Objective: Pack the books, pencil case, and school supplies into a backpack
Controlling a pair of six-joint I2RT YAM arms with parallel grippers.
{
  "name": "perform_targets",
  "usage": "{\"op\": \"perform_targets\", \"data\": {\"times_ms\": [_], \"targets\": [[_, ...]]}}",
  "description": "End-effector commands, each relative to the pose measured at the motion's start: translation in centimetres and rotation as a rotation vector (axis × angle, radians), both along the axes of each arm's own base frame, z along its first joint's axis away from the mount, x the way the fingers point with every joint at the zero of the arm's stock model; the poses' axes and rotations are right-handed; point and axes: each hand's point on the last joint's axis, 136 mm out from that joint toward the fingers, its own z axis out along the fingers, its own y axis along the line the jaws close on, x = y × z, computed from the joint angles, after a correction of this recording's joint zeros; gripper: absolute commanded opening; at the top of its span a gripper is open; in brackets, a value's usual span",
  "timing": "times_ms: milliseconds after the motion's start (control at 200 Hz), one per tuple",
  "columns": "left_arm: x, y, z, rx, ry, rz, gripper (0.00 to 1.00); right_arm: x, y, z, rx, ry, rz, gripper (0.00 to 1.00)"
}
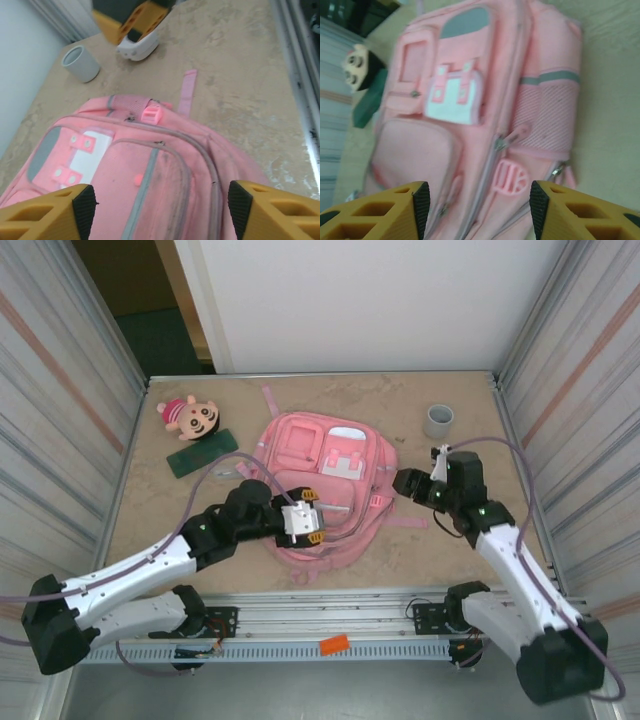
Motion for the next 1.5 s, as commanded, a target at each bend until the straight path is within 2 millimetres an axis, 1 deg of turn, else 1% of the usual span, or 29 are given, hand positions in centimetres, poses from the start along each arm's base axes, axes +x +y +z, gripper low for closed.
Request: {"op": "perform_targets", "data": {"times_ms": [0, 45, 65, 115, 165, 236, 306, 381, 501, 596, 661, 697, 742, 777, 782, 822, 867, 872, 897, 902, 927, 952, 962, 1042, 1178, 1253, 1353, 1493], "targets": [[1.5, 0.9, -1.0, 0.1, -0.043, 0.037, 0.73, -2.0, -0.3, -1.4, 0.031, 0.008, -0.063, 0.56], [2.0, 1.1, -2.4, 0.157, -0.048, 0.032, 0.74, -2.7, -0.1, -1.0, 0.046, -0.028, -0.06, 0.56], [2.1, 1.2, -3.1, 0.188, -0.052, 0.027, 0.75, -2.9, 0.0, -1.2, 0.049, -0.036, -0.054, 0.56], [2.4, 1.2, -4.6, 0.254, -0.038, 0.014, 0.78, -3.7, 0.3, -0.4, 0.061, -0.096, -0.032, 0.57], [2.1, 1.0, -5.9, 0.322, 0.011, -0.019, 0.79, -4.1, 0.3, 0.5, 0.054, -0.155, -0.019, 0.58], [2.7, 0.6, -6.6, 0.368, 0.049, -0.013, 0.8, -4.7, 0.1, 1.9, 0.052, -0.223, -0.01, 0.58], [3.7, -0.1, -7.0, 0.368, 0.024, 0.0, 0.8, -5.2, 0.1, 2.8, 0.062, -0.267, -0.006, 0.59], [4.4, -0.7, -7.6, 0.364, -0.006, -0.011, 0.8, -5.4, -0.2, 3.0, 0.061, -0.285, -0.012, 0.59], [5.0, -1.3, -9.1, 0.409, 0.019, -0.022, 0.81, -5.4, -0.4, 2.5, 0.039, -0.275, -0.015, 0.6], [5.4, -1.6, -10.5, 0.449, 0.035, -0.029, 0.81, -5.3, -0.1, 2.3, 0.031, -0.261, 0.001, 0.6], [6.2, -1.8, -10.8, 0.455, 0.031, 0.002, 0.81, -5.2, 0.2, 2.2, 0.03, -0.255, 0.016, 0.6], [6.6, -2.0, -10.8, 0.449, 0.022, 0.017, 0.79, -5.2, 0.4, 2.1, 0.031, -0.25, 0.024, 0.6], [7.0, -2.1, -10.8, 0.441, 0.008, 0.028, 0.72, -5.1, 0.6, 2.0, 0.032, -0.247, 0.033, 0.6], [7.2, -2.3, -10.6, 0.433, 0.0, 0.031, 0.64, -5.0, 0.7, 1.9, 0.032, -0.244, 0.039, 0.6], [7.2, -2.3, -10.6, 0.431, 0.0, 0.031, 0.6, -5.0, 0.7, 1.9, 0.033, -0.244, 0.039, 0.61], [7.2, -2.4, -10.3, 0.425, -0.004, 0.027, 0.46, -5.0, 0.8, 1.7, 0.032, -0.241, 0.043, 0.61], [7.0, -2.5, -9.7, 0.409, -0.003, 0.021, 0.35, -4.9, 0.9, 1.6, 0.03, -0.24, 0.049, 0.61], [6.9, -2.5, -9.7, 0.408, -0.002, 0.02, 0.32, -4.9, 1.0, 1.6, 0.03, -0.241, 0.051, 0.61], [6.7, -2.5, -9.3, 0.392, 0.0, 0.016, 0.23, -4.9, 1.1, 1.5, 0.029, -0.242, 0.058, 0.61], [6.7, -2.6, -9.1, 0.387, -0.002, 0.016, 0.23, -4.9, 1.1, 1.5, 0.029, -0.243, 0.061, 0.61], [6.4, -2.6, -8.6, 0.371, 0.0, 0.009, 0.12, -4.9, 1.3, 1.6, 0.031, -0.252, 0.076, 0.61], [6.2, -2.6, -7.9, 0.346, -0.004, 0.001, 0.08, -5.0, 1.6, 1.6, 0.033, -0.26, 0.091, 0.61], [6.0, -2.5, -7.9, 0.342, -0.001, -0.003, 0.06, -5.0, 1.7, 1.7, 0.035, -0.265, 0.098, 0.61], [4.9, -2.1, -6.0, 0.263, 0.018, -0.045, 0.01, -5.0, 2.3, 1.7, 0.05, -0.291, 0.13, 0.61], [2.5, -1.1, -2.9, 0.14, 0.059, -0.143, 0.01, -4.7, 2.7, 1.0, 0.068, -0.302, 0.136, 0.62], [1.4, -0.5, -1.5, 0.112, 0.053, -0.171, 0.01, -4.5, 3.0, 0.5, 0.07, -0.294, 0.152, 0.63], [1.0, 0.4, -0.2, 0.099, 0.029, -0.178, 0.01, -4.4, 3.7, 0.1, 0.076, -0.294, 0.186, 0.65], [0.5, 1.5, 1.2, 0.056, 0.043, -0.198, 0.0, -4.1, 4.7, -1.1, 0.072, -0.28, 0.222, 0.7]]}}
